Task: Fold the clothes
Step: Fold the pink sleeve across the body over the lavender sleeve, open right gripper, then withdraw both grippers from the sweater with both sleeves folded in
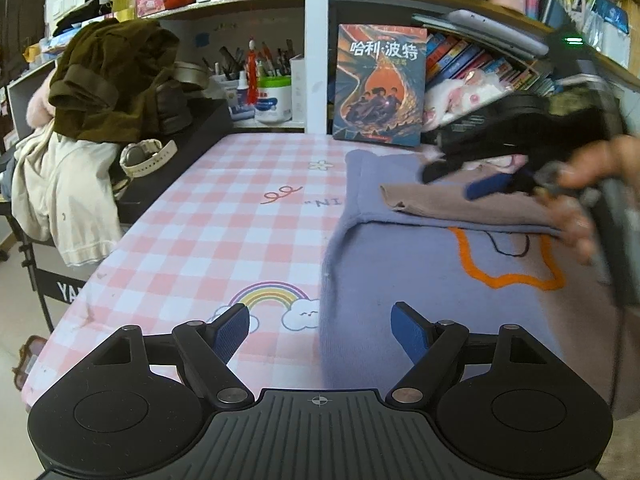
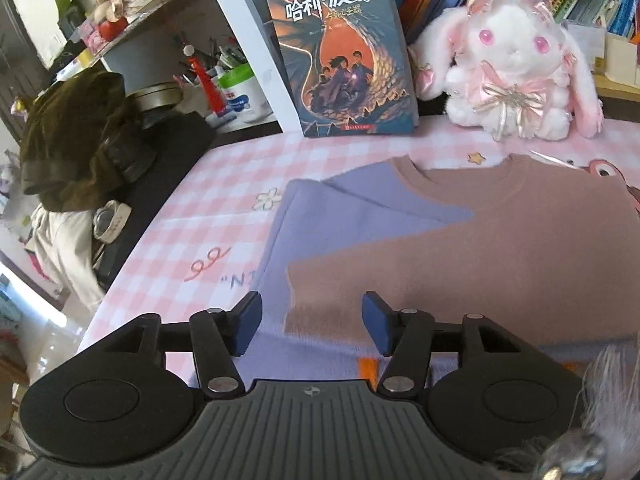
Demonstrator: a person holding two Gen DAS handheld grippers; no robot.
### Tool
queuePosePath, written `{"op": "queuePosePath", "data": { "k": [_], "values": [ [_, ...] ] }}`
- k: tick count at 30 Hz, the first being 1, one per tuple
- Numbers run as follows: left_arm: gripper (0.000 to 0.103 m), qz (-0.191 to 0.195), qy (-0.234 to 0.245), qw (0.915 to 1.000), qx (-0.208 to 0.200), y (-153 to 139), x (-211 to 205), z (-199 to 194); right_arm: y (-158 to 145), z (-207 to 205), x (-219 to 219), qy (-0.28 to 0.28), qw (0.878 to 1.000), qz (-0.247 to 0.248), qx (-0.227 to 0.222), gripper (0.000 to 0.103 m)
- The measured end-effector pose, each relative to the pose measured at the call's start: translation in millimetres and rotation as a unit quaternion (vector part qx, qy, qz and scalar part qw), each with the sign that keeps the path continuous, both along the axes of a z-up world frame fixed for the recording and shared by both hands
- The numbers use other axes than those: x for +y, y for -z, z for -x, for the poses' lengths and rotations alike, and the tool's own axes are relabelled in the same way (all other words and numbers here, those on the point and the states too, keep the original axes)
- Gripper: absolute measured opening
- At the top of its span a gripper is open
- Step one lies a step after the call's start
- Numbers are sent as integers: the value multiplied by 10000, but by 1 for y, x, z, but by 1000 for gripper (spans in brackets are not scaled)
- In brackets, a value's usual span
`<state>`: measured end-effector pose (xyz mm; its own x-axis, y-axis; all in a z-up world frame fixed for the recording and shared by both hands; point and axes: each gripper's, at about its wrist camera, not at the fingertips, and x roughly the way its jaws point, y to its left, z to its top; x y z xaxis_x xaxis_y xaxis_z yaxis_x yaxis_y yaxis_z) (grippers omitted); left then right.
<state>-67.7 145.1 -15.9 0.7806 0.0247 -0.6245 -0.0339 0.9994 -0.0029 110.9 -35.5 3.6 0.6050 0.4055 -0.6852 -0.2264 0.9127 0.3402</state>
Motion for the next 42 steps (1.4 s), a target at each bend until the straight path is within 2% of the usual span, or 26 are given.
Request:
{"op": "queuePosePath", "data": {
  "k": [3,7,11,16,18,21,25,33,42],
  "values": [
    [80,9,-69,10000,26,1,3,-6,-6,15,-21,87,9999,111,-5,56],
    [80,86,-128,9999,51,3,7,-14,-5,47,-58,346,9980,515,-94,57],
    [80,164,16,9998,139,8,-2,-25,5,90,-103,1056,9912,800,48,57],
    [80,149,599,9980,133,7,-34,-33,17,136,-144,1798,9783,963,367,57],
    [80,140,834,9964,73,5,-47,-32,15,147,-154,1948,9752,995,336,57],
    [80,136,1007,9948,28,4,-61,-31,11,160,-161,1971,9739,1112,162,58],
    [80,180,990,9949,15,0,-75,-25,8,177,-166,1830,9753,1235,-3,60],
    [80,-23,1265,9919,110,-5,-112,8,4,214,-183,1729,9758,1331,-113,66],
    [80,-318,1568,9864,384,3,-145,65,21,271,-206,1814,9759,1195,195,69]
  ]
}}
